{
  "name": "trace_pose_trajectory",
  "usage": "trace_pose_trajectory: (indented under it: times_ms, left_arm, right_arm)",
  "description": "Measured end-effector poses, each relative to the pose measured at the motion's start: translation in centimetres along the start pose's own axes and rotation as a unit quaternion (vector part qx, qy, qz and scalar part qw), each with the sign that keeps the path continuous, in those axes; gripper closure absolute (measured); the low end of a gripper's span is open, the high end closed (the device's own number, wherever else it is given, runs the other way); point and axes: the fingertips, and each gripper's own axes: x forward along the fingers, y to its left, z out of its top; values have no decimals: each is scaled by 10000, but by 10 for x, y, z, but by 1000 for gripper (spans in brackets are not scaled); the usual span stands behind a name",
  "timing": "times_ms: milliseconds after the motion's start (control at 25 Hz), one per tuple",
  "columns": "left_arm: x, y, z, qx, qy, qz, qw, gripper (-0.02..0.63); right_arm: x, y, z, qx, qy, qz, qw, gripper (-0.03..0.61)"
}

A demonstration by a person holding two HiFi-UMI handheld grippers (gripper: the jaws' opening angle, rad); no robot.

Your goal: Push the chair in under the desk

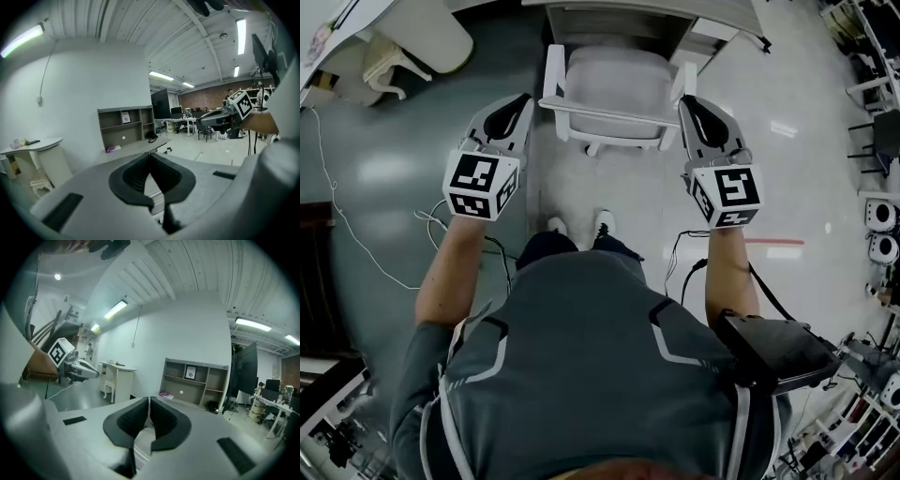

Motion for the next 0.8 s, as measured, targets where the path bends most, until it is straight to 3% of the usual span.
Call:
trace_pose_trajectory:
  times_ms: [200,360,440,520,600,800]
  left_arm:
    - [27,24,-13,297,263,-169,9991,603]
    - [46,14,-30,935,711,-819,9897,596]
    - [63,11,-39,1264,916,-1122,9814,460]
    - [77,7,-56,1596,1091,-1289,9726,452]
    - [88,-2,-78,1986,1313,-1458,9602,453]
    - [115,-26,-136,3049,2070,-1918,9096,419]
  right_arm:
    - [19,-3,-5,-85,176,-213,9996,548]
    - [23,3,-37,-435,861,-34,9953,518]
    - [33,3,-56,-701,1274,167,9892,424]
    - [42,9,-80,-1021,1622,415,9806,414]
    - [47,15,-106,-1356,1949,652,9692,413]
    - [57,16,-166,-1993,2726,1129,9345,388]
